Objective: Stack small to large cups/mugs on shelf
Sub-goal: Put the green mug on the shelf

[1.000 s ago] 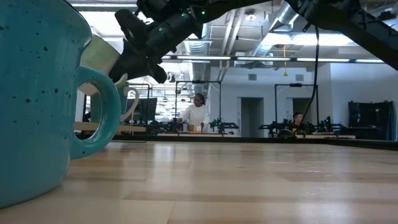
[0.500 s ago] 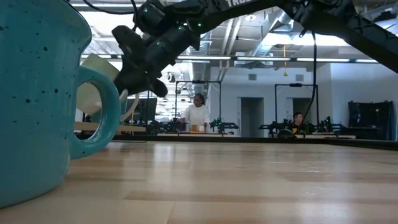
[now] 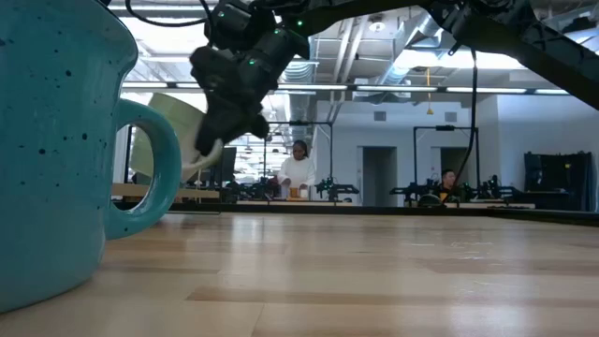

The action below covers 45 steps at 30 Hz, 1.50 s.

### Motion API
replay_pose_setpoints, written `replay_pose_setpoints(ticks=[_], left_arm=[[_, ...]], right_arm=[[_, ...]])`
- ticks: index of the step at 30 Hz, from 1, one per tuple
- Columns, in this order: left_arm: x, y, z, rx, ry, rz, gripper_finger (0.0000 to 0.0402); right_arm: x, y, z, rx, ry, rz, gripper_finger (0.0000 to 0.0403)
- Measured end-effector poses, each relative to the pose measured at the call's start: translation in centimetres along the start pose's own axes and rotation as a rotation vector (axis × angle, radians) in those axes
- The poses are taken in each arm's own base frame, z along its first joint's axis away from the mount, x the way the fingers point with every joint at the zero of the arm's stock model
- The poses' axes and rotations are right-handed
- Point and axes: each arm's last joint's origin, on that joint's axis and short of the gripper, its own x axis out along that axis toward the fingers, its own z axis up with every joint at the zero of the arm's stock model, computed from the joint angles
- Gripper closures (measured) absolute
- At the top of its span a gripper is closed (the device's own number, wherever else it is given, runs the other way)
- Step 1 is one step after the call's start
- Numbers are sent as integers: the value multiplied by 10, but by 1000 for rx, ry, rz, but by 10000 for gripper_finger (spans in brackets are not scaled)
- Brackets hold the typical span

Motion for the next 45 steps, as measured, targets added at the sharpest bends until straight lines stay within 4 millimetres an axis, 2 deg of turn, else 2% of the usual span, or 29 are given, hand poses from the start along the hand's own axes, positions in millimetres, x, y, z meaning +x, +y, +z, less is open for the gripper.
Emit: replay_pose_setpoints(ticks=[6,17,45], left_arm=[[0,1,-1,-2,2,12,303],[0,2,-2,3,12,36,303],[0,2,-2,5,7,39,304]], right_arm=[[1,7,-3,-47,27,-16,335],[-1,5,-9,-88,95,-71,335],[2,12,-2,-112,28,-53,332]])
